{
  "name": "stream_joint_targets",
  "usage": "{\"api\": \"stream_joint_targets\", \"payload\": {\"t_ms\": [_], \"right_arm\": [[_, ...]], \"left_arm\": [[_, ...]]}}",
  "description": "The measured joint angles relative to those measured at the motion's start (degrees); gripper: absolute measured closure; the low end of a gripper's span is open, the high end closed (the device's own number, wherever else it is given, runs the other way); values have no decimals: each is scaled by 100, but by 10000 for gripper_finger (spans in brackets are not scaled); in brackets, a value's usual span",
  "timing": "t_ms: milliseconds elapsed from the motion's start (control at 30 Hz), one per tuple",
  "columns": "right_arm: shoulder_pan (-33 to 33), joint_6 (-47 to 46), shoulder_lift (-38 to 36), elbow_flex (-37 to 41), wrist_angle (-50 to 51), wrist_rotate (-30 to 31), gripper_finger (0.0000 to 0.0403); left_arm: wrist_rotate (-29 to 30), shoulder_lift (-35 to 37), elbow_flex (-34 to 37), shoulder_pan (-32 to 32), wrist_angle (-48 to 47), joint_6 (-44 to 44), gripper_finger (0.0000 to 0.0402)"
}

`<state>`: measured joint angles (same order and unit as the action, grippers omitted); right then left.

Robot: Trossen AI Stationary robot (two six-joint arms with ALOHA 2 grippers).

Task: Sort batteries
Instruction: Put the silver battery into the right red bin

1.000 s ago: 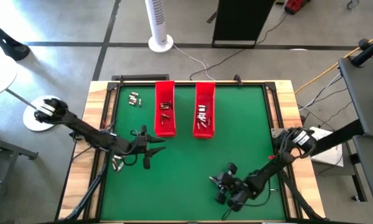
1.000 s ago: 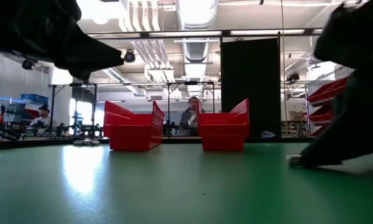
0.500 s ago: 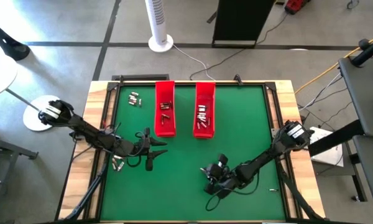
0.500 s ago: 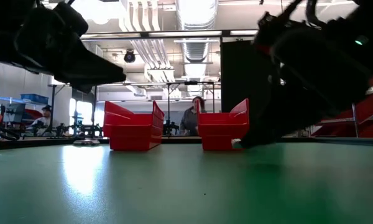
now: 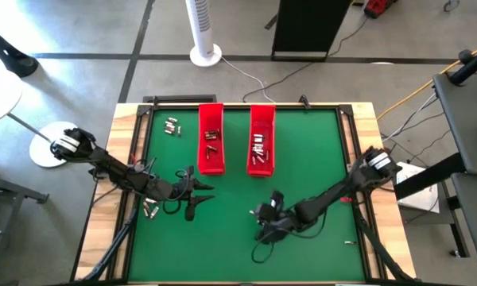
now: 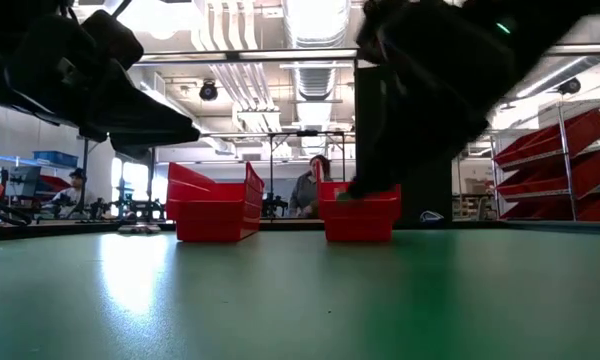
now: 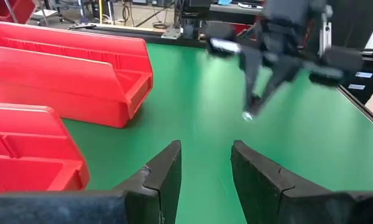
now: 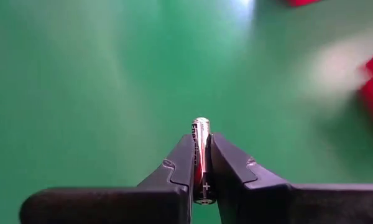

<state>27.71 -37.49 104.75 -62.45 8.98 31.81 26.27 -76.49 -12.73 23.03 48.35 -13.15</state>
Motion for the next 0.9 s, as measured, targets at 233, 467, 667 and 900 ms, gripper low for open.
{"api": "stream_joint_targets", "payload": {"t_ms": [233, 467, 667, 900], "right_arm": [[-971, 1202, -382, -1045, 2801, -248, 376], [-2417, 3170, -375, -1738, 3557, -1364, 376], [-3556, 4142, -106, -1688, 3475, -2336, 376], [-4066, 4621, 472, -1688, 3182, -2599, 376]], "left_arm": [[14, 2, 0, 0, -1, 16, 280], [-9, 2, 0, -4, 281, 144, 280], [-76, 20, 0, -27, 806, 387, 280], [-73, 31, -2, -74, 1178, 491, 280]]}}
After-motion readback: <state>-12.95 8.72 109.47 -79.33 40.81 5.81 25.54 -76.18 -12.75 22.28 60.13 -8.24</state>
